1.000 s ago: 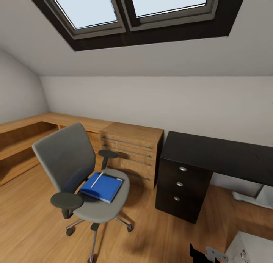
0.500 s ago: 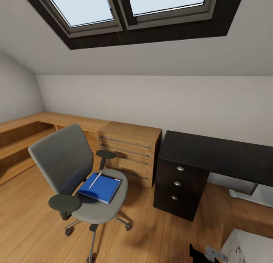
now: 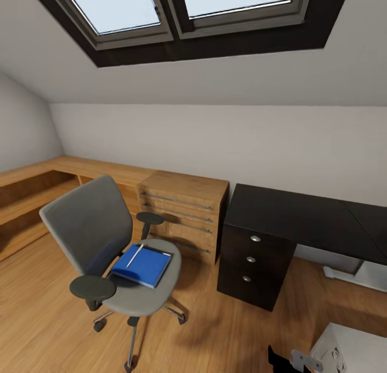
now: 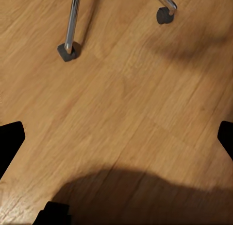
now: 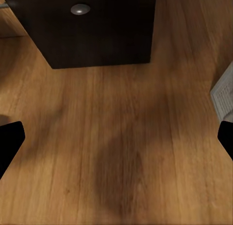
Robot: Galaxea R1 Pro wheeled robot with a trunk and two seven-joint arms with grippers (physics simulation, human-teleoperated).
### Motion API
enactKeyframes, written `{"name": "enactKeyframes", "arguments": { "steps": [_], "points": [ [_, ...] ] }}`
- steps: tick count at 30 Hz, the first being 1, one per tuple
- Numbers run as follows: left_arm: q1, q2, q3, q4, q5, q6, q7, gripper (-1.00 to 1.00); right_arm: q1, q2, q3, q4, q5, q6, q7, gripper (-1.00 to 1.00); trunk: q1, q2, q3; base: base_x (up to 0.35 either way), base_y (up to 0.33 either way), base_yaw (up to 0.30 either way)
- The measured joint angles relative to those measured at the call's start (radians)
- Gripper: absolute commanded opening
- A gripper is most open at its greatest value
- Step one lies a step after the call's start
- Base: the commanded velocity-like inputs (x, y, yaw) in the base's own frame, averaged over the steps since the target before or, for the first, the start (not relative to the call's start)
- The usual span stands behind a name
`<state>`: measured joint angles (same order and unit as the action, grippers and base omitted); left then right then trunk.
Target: In the bedroom, organize the workspace by keeping the computer under the desk, ensuring the monitor is on the desk, placing the keyboard on the desk next to the monitor, placing the mouse on the desk next to the keyboard, moving the folder from the swivel chair onto the desk next to the mouse, stacking the notebook on top of the folder with the pen on top of the notebook, and positioning the swivel chair next to the desk.
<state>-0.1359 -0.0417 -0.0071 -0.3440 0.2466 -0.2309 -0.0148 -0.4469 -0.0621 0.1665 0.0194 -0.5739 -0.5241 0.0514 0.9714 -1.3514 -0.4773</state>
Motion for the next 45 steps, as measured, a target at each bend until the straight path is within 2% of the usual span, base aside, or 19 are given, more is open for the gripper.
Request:
{"name": "enactKeyframes", "arguments": {
  "steps": [18,39,45],
  "points": [
    [0.000,0.005,-0.001,0.038,-0.001,-0.063,-0.002,1.00,0.000,0.002,0.000,0.000,0.000,0.000,0.000,1.00,0.000,0.000,-0.003,-0.021,0.000,0.000],
    [0.000,0.005,-0.002,0.044,-0.001,-0.065,-0.002,1.00,0.000,0.001,0.000,0.000,0.000,0.000,0.000,1.00,0.001,0.000,-0.003,-0.309,0.000,0.000],
    [0.000,0.004,-0.002,0.044,-0.001,-0.065,-0.002,1.00,0.000,0.001,0.000,0.000,0.000,0.000,0.000,1.00,0.001,0.000,-0.010,-0.332,0.000,0.000]
  ]
}}
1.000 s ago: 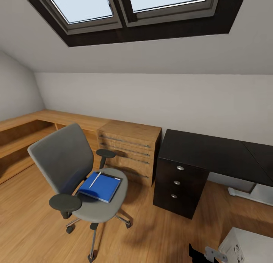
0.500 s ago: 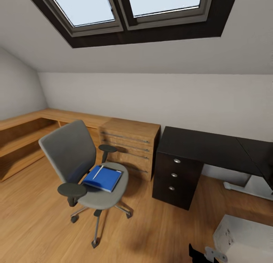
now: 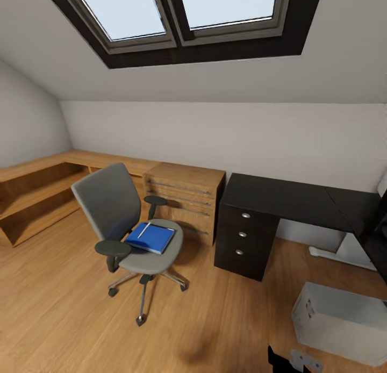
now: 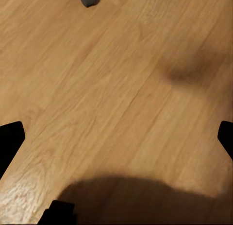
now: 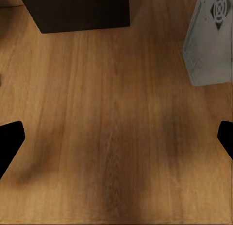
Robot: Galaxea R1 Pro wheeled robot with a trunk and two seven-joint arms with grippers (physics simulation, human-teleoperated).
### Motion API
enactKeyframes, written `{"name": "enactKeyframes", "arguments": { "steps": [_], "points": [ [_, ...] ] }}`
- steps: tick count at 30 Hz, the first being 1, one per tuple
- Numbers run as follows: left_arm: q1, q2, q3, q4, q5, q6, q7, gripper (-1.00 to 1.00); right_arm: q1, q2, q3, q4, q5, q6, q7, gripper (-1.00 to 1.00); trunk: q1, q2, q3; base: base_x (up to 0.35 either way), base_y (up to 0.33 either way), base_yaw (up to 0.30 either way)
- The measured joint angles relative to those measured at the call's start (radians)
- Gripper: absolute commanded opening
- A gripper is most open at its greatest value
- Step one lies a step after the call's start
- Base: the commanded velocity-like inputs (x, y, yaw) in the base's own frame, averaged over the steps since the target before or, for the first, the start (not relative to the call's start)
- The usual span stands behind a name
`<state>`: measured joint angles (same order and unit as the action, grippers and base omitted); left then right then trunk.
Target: In the bedroom, organize the workspace by keeping the computer under the desk, ensuring the monitor is on the desk, placing the keyboard on the desk next to the monitor, placing the mouse on the desk next to the keyboard, moving the folder from the swivel chair onto the desk next to the mouse, stacking the notebook on top of the folder with the pen on top of the notebook, and positioning the swivel chair next to the desk.
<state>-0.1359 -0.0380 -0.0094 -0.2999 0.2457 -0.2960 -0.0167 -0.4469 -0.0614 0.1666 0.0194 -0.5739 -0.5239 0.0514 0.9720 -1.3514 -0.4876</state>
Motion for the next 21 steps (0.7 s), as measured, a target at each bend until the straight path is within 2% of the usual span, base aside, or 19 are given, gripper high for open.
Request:
{"name": "enactKeyframes", "arguments": {
  "steps": [11,21],
  "points": [
    [0.000,0.000,0.000,0.000,0.000,0.000,0.000,1.00,0.000,0.000,0.000,0.000,0.000,0.000,0.000,1.00,0.000,0.000,-0.018,-0.332,0.000,-0.012],
    [0.000,0.000,0.000,0.000,0.000,0.000,0.000,1.00,0.000,0.002,0.000,0.001,0.000,0.000,0.000,1.00,0.000,0.000,-0.029,-0.332,0.000,-0.181]
  ]
}}
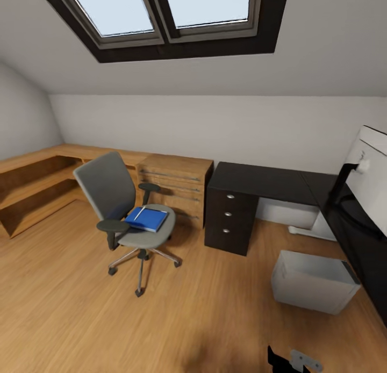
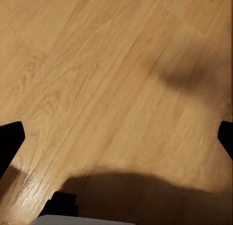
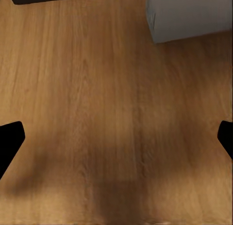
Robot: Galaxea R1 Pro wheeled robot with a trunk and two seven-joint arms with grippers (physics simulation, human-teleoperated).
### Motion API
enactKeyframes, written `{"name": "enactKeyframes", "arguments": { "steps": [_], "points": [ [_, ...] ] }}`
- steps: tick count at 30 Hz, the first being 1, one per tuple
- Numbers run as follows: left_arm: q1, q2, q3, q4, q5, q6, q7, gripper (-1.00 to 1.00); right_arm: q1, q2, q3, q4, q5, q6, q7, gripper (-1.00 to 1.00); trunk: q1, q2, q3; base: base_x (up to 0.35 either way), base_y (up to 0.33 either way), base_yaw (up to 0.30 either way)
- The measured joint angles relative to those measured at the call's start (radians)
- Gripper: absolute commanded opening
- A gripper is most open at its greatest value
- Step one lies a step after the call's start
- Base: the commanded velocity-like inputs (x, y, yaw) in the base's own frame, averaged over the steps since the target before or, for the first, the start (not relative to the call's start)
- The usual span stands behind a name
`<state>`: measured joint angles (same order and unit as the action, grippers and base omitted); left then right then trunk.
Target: In the bedroom, organize the workspace by keeping the computer under the desk, ensuring the monitor is on the desk, placing the keyboard on the desk next to the monitor, placing the mouse on the desk next to the keyboard, moving the folder from the swivel chair onto the desk next to the mouse, stacking the notebook on top of the folder with the pen on top of the notebook, and positioning the swivel chair next to the desk.
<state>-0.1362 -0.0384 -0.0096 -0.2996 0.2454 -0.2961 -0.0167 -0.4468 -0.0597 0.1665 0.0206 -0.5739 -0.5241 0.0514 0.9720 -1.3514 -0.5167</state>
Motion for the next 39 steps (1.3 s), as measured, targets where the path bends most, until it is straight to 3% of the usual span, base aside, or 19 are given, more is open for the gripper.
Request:
{"name": "enactKeyframes", "arguments": {
  "steps": [18,28,33,39],
  "points": [
    [0.000,0.000,0.000,0.001,0.000,0.000,0.000,1.00,0.001,0.000,0.001,0.000,0.001,0.000,0.000,1.00,0.000,0.000,0.001,-0.332,0.000,-0.252],
    [0.000,0.000,0.000,0.001,0.000,0.000,0.000,1.00,0.016,-0.001,0.001,-0.001,0.002,0.006,-0.003,1.00,0.000,0.000,0.002,-0.332,0.000,-0.063],
    [0.000,0.000,0.000,0.001,0.000,0.000,0.000,1.00,0.019,-0.001,0.013,-0.002,0.047,0.020,-0.006,1.00,0.000,0.000,0.002,-0.301,-0.011,-0.007],
    [0.000,0.000,0.000,0.001,0.000,0.000,0.000,1.00,0.056,0.000,0.022,0.000,0.169,0.026,-0.021,1.00,0.000,0.000,0.002,-0.250,-0.058,-0.002]
  ]
}}
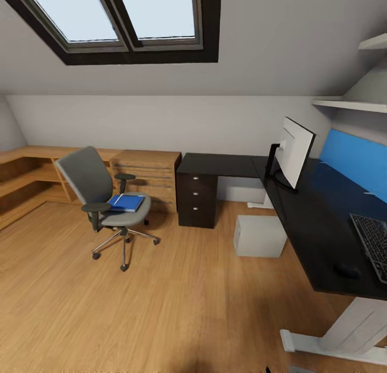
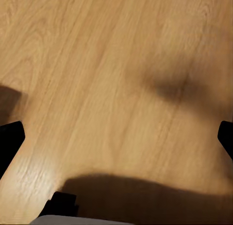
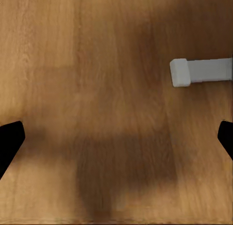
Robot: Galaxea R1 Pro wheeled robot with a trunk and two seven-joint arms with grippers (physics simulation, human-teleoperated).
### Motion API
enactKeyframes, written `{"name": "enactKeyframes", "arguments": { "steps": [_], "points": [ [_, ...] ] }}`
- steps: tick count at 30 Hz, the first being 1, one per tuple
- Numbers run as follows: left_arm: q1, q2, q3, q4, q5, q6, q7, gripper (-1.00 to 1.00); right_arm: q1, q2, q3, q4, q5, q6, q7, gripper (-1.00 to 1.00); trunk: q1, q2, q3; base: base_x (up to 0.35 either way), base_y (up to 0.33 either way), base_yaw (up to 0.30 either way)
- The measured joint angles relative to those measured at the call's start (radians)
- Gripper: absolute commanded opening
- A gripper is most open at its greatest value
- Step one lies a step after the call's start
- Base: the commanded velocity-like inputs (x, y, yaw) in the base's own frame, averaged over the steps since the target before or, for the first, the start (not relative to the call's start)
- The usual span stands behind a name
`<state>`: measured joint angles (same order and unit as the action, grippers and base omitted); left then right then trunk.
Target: In the bedroom, organize the workspace by keeping the computer under the desk, ensuring the monitor is on the desk, placing the keyboard on the desk next to the monitor, placing the mouse on the desk next to the keyboard, moving the folder from the swivel chair onto the desk next to the mouse, stacking the notebook on top of the folder with the pen on top of the notebook, and positioning the swivel chair next to the desk.
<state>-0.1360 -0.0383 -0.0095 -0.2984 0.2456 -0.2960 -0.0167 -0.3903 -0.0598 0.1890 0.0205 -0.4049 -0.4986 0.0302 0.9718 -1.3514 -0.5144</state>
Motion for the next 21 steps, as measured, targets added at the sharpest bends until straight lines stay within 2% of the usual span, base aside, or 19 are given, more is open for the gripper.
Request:
{"name": "enactKeyframes", "arguments": {
  "steps": [2,5,7,10,21],
  "points": [
    [0.000,0.000,0.000,0.000,0.000,0.000,0.000,1.00,0.011,0.001,0.001,0.000,0.018,-0.021,-0.002,1.00,0.000,0.000,0.000,-0.234,-0.074,0.000],
    [0.000,0.000,0.000,0.000,0.000,0.000,0.000,1.00,0.033,0.002,0.003,0.000,0.040,-0.122,-0.003,1.00,0.000,0.000,0.000,-0.205,-0.096,0.000],
    [0.000,0.000,0.000,0.000,0.000,0.000,0.000,1.00,0.051,0.003,0.003,0.000,0.045,-0.183,-0.004,1.00,0.000,0.000,0.000,-0.154,-0.136,0.000],
    [0.000,0.000,0.000,0.000,0.001,0.000,0.000,1.00,0.068,0.002,0.002,0.000,0.049,-0.230,-0.004,1.00,0.000,0.000,0.000,-0.087,-0.201,0.000],
    [0.000,-0.003,-0.001,0.000,0.000,0.000,0.000,1.00,0.081,0.003,0.003,0.001,0.050,-0.260,-0.004,1.00,0.000,0.000,0.000,-0.018,-0.282,0.000]
  ]
}}
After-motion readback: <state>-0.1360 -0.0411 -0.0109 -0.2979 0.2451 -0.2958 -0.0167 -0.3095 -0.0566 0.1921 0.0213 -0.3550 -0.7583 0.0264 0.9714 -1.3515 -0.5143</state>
